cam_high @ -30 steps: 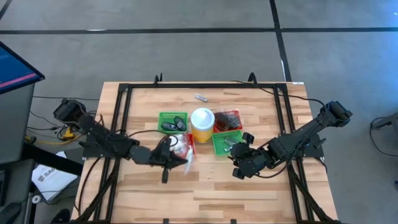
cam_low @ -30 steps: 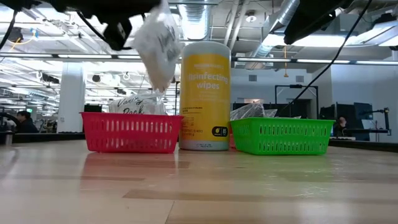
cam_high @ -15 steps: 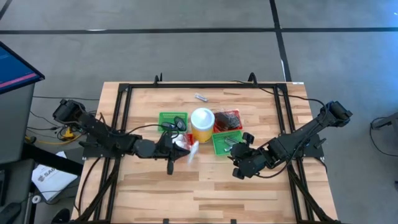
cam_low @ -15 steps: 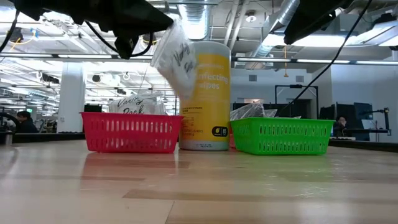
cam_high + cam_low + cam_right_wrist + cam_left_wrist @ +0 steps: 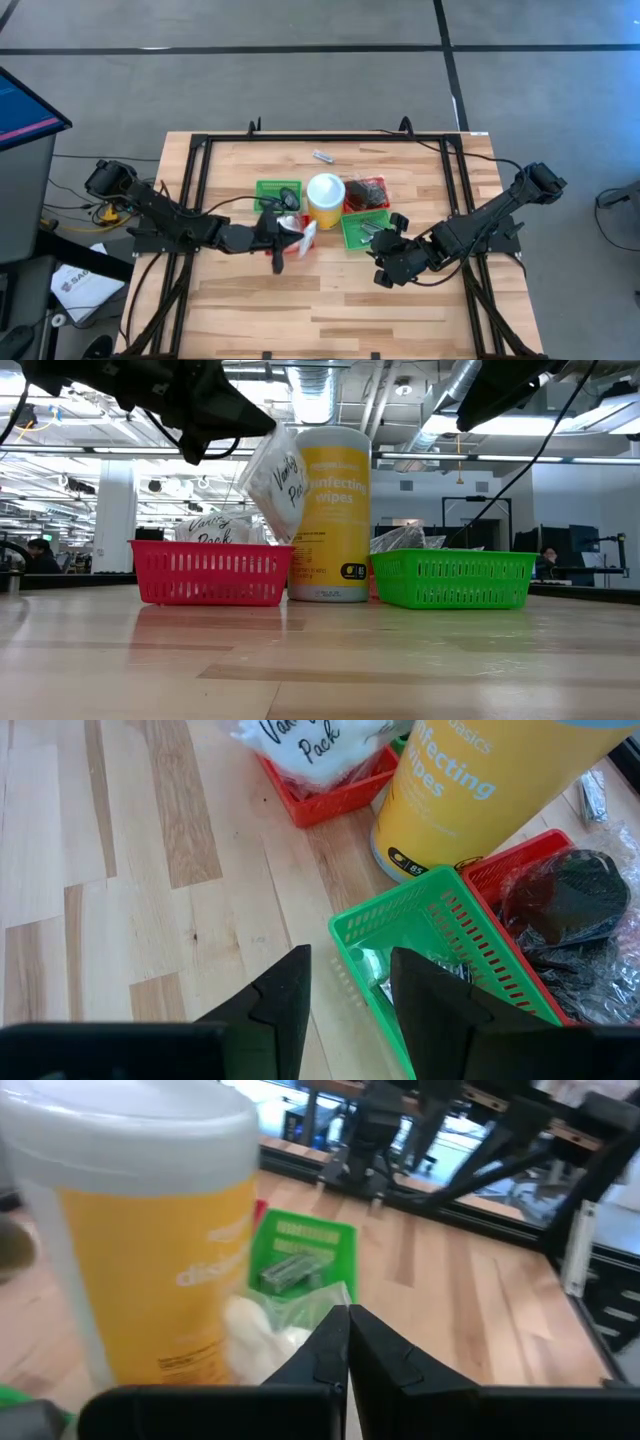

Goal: Pick & Place Travel size toiletries
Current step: Put the transparent cotton pack into the left red bin

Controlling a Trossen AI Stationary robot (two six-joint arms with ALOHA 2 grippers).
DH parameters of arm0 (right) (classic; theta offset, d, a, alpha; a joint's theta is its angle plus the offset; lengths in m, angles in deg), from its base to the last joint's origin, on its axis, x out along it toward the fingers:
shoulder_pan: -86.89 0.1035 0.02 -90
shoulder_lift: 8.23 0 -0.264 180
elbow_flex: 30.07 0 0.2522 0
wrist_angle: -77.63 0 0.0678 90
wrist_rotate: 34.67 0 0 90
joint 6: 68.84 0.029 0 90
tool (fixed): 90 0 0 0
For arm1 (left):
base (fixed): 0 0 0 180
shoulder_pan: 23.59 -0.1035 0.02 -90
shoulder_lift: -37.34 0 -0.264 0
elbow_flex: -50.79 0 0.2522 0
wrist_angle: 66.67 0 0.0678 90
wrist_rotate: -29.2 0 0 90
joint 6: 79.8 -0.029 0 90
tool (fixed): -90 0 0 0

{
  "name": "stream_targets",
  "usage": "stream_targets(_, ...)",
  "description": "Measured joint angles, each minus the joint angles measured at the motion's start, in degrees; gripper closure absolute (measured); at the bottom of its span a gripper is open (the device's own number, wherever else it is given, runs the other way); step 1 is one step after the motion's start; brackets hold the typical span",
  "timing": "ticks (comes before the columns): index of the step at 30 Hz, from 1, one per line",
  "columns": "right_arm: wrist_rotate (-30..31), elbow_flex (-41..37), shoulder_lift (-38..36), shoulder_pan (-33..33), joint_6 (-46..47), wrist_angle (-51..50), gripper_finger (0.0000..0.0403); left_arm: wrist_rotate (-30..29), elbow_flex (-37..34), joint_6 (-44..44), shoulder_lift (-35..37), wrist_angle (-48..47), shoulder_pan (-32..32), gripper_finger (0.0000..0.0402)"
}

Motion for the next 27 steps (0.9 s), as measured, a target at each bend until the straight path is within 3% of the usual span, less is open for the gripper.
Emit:
stream_targets(9, 0.0, 0.0, 0.0, 0.0, 0.0, 0.0, 0.0274, -6.4, 0.0, 2.0, 0.0, -2.5, 0.0, 0.0401)
stream_targets(16, 0.0, 0.0, 0.0, 0.0, 0.0, 0.0, 0.0274, -7.0, 0.0, 2.2, 0.0, -3.0, 0.0, 0.0401)
stream_targets(27, 0.1, 0.0, 0.0, -0.2, 0.0, 0.0, 0.0274, -7.3, 0.0, 9.5, 0.0, -9.8, 0.2, 0.0401)
